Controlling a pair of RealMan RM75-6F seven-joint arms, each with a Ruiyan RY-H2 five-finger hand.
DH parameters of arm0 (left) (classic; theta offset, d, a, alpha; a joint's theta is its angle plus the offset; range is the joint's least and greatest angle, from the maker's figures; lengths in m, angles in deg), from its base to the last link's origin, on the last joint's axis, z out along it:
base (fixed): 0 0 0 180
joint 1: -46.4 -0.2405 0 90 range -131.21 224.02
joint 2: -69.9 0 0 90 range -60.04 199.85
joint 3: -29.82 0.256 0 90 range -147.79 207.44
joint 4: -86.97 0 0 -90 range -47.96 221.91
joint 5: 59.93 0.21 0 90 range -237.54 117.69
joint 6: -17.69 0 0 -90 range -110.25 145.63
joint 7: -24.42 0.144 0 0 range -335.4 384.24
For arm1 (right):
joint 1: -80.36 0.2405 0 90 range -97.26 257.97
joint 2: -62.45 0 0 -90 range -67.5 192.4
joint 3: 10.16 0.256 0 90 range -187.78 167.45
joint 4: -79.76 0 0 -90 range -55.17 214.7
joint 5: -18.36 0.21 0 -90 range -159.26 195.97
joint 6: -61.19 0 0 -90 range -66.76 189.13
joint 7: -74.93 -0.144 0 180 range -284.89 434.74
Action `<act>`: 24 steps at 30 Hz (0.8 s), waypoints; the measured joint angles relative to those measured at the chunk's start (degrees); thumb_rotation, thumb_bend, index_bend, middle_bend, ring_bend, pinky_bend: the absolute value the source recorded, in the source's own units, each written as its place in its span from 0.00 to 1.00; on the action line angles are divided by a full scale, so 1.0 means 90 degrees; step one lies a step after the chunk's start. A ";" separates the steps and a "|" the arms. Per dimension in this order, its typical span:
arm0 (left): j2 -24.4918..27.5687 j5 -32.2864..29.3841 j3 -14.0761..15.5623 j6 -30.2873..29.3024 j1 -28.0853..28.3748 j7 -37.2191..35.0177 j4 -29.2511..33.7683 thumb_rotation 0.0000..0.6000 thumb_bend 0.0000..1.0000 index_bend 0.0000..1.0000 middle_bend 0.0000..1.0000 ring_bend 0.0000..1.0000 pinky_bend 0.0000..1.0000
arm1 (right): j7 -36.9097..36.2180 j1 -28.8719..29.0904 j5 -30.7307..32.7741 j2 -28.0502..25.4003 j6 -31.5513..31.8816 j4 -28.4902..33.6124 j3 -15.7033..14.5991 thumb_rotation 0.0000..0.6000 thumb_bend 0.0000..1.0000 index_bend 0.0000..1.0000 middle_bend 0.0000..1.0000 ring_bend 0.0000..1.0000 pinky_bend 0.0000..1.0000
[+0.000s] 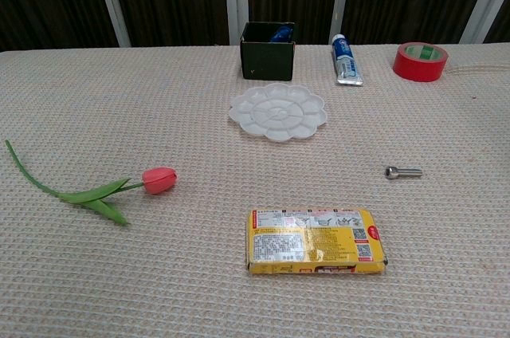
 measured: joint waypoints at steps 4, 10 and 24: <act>-0.0023 0.0038 0.0013 0.0016 0.0014 0.0071 0.0005 1.00 0.25 0.16 0.00 0.00 0.00 | -0.0014 0.0006 0.0012 0.0018 -0.0003 -0.0021 0.0013 1.00 0.19 0.00 0.00 0.00 0.00; -0.0050 0.0007 -0.0006 0.0045 0.0038 0.0115 0.0018 1.00 0.25 0.16 0.00 0.00 0.00 | 0.0031 -0.0001 0.0086 0.0029 -0.0017 -0.0010 0.0031 1.00 0.19 0.00 0.00 0.00 0.00; -0.0043 0.0154 0.0066 -0.0107 -0.0050 0.0185 0.0043 1.00 0.25 0.16 0.00 0.00 0.00 | -0.0191 0.0097 0.0050 -0.0097 -0.0493 0.0165 -0.0180 1.00 0.19 0.05 0.00 0.00 0.00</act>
